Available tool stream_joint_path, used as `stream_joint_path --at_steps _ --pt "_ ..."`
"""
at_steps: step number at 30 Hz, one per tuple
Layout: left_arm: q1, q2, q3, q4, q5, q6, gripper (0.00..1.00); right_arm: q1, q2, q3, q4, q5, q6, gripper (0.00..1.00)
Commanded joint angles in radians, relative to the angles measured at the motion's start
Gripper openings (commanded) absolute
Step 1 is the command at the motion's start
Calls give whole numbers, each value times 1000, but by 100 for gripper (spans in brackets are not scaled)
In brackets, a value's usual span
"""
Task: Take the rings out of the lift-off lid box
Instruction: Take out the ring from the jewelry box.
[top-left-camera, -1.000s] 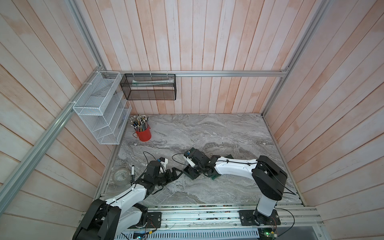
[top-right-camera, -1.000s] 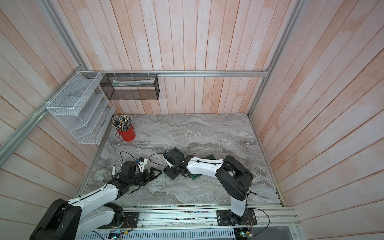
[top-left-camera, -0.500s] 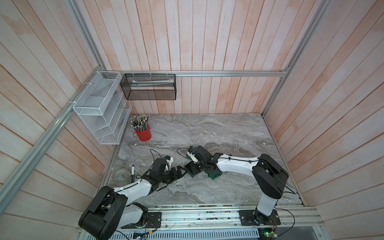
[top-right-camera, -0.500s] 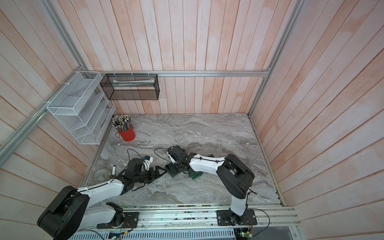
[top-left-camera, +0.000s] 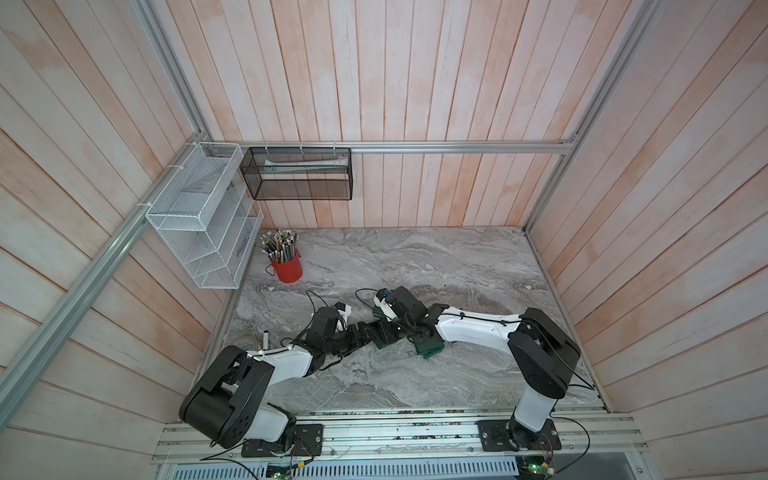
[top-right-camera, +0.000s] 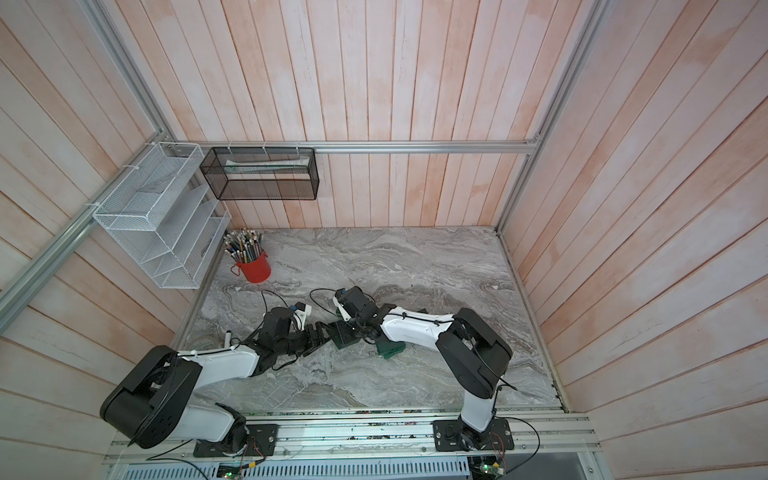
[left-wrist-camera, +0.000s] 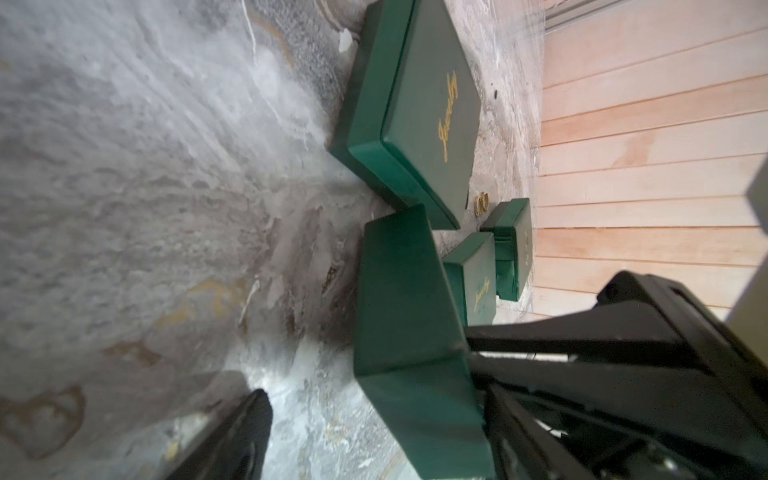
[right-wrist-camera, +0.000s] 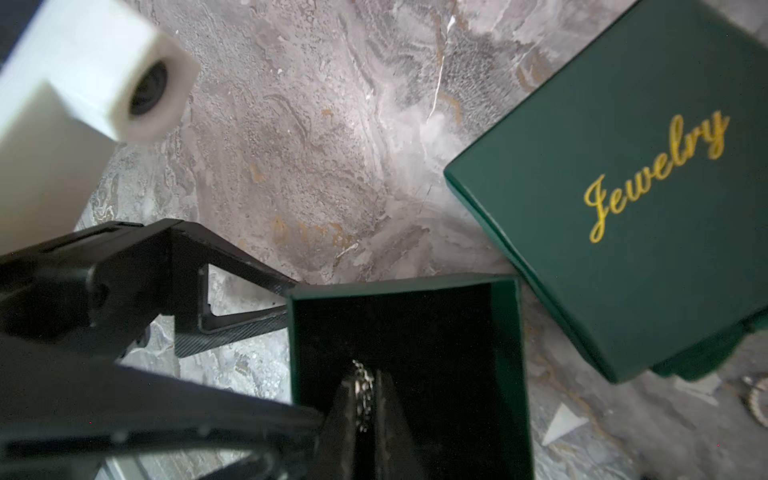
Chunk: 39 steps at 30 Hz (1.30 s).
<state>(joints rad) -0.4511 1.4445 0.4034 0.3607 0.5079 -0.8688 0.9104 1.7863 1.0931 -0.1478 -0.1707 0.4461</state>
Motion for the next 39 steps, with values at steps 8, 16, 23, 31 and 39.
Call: stream_joint_path --at_steps 8,16,23,31,39 --pt "-3 73 36 81 -8 -2 69 -10 -28 -3 55 -49 35 0" --pt "0 100 35 80 -17 4 68 -25 -65 -30 88 -86 38 0" --pt "14 135 44 70 -14 14 68 -52 -100 -70 120 -128 45 0" --pt "19 192 67 77 10 23 68 -60 -106 -88 147 -169 39 0" --pt "19 212 69 76 18 27 67 -61 -112 -101 168 -151 48 0"
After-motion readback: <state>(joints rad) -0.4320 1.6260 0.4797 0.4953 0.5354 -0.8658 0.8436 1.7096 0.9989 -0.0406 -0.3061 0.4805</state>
